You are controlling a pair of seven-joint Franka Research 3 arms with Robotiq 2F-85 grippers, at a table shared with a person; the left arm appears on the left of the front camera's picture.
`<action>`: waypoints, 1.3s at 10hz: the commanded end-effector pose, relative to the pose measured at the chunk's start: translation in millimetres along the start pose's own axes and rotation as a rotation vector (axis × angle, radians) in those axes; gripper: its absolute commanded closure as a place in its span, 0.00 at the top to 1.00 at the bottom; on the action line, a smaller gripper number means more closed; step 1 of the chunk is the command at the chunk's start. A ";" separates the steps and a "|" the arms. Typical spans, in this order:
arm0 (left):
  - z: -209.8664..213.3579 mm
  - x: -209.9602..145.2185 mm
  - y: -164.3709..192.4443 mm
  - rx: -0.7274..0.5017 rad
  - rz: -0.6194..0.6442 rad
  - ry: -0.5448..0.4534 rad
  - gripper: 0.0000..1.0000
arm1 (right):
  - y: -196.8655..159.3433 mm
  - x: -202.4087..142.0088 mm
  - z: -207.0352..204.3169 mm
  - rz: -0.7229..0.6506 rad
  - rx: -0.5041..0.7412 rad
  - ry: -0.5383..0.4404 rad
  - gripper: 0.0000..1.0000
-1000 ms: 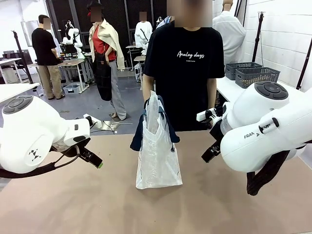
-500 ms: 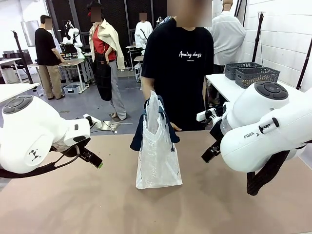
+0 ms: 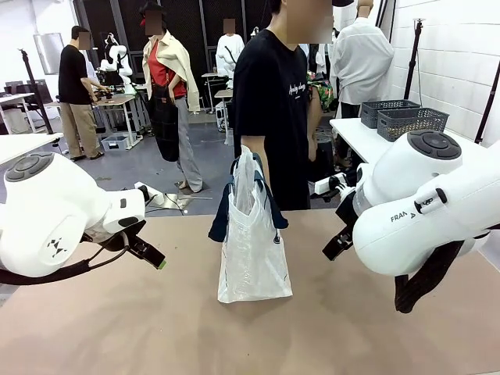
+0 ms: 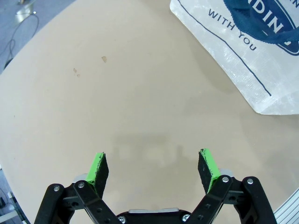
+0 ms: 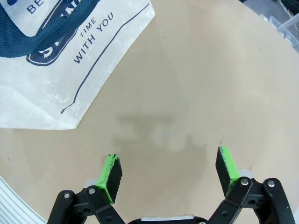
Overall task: Transfer purchased items from the store into the shopping bag.
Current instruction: Open the Reusable shopping bag in the center of the table.
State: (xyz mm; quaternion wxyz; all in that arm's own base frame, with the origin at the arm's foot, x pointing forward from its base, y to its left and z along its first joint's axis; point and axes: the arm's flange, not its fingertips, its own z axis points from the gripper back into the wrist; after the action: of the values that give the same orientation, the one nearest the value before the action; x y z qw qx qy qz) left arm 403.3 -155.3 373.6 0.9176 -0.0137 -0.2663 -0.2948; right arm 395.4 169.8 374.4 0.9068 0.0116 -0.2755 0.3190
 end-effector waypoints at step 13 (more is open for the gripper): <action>109.8 151.2 6.7 -0.247 0.034 0.131 1.00 | -5.8 218.1 93.7 -0.223 -0.004 0.191 1.00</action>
State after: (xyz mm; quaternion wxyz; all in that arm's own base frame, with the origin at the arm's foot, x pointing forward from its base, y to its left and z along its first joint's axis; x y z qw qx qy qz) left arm 464.8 -219.3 552.2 0.9296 -0.1113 -0.1673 -0.3091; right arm 508.1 284.5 573.8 0.9571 0.0143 -0.1897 0.2187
